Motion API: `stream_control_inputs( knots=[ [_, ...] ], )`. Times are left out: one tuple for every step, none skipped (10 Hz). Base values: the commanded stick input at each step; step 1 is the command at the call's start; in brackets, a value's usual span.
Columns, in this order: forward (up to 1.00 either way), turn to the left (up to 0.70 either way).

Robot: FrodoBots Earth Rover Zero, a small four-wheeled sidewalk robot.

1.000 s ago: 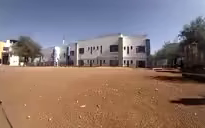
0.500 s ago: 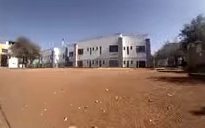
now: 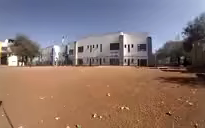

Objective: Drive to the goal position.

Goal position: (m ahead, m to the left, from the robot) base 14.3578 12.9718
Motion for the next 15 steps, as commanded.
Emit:
stream_control_inputs(
  knots=[
    [1.0, 0.0],
    [1.0, 0.0],
    [1.0, 0.0],
    [1.0, 0.0],
    [1.0, 0.0],
    [1.0, 0.0],
    [1.0, 0.0],
    [1.0, 0.0],
    [1.0, 0.0],
    [1.0, 0.0],
    [1.0, 0.0],
    [1.0, 0.0],
    [1.0, 0.0],
    [1.0, 0.0],
    [1.0, 0.0]
  ],
)
